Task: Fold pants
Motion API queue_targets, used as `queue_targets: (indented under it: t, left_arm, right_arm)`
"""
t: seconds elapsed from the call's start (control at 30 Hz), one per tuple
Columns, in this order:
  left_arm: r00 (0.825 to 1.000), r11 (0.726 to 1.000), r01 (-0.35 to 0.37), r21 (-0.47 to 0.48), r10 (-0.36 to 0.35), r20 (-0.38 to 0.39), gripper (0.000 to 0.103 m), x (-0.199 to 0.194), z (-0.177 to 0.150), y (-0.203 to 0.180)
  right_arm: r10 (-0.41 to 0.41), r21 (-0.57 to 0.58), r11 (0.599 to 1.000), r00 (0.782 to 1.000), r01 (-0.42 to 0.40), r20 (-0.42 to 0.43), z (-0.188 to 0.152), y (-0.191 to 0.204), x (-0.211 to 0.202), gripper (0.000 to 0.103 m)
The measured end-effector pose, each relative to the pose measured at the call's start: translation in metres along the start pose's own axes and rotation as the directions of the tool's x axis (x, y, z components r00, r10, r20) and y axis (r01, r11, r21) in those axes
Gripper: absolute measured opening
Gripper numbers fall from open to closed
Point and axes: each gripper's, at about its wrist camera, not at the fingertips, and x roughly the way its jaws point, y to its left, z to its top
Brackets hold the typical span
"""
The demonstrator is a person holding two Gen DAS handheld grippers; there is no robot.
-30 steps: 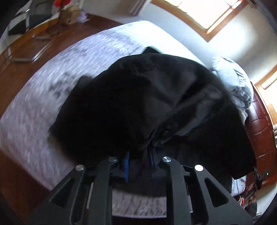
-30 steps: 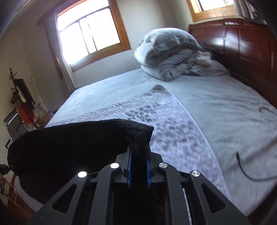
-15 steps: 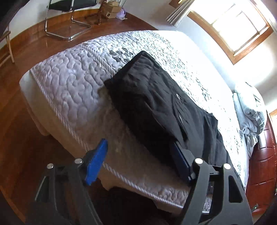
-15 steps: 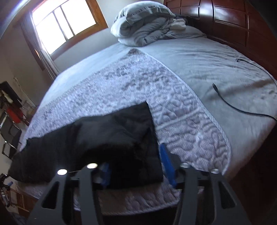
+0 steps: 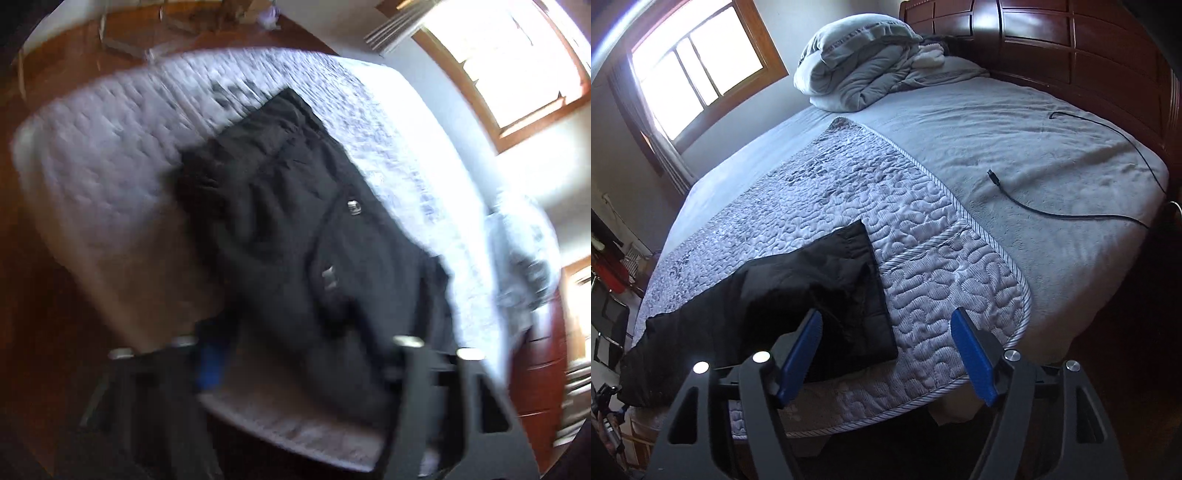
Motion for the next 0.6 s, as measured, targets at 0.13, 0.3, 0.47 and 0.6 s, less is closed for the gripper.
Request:
queue_targets:
  t: [0.13, 0.3, 0.47, 0.6]
  left_arm:
    - [1.000, 0.994, -0.027, 0.102, 0.026, 0.013, 0.022, 0.010, 0.015, -0.023]
    - [0.989, 0.981, -0.037, 0.189, 0.008, 0.150, 0.020, -0.014, 0.029, -0.043]
    - [0.978, 0.961, -0.206, 0.185, 0.204, 0.031, 0.039, 0.026, 0.016, -0.015]
    - [0.968, 0.967, -0.245, 0.074, 0.240, 0.078, 0.090, 0.009, -0.001, -0.001]
  right_arm:
    - [0.017, -0.016, 1.000, 1.000, -0.017, -0.011, -0.004, 0.012, 0.006, 0.073]
    - [0.053, -0.054, 0.997, 0.998, -0.055, -0.026, -0.008, 0.034, 0.016, 0.073]
    - [0.059, -0.063, 0.996, 0.998, -0.061, -0.038, -0.011, 0.041, 0.018, 0.074]
    - [0.074, -0.012, 0.997, 0.997, -0.074, -0.011, -0.009, 0.028, 0.001, 0.082]
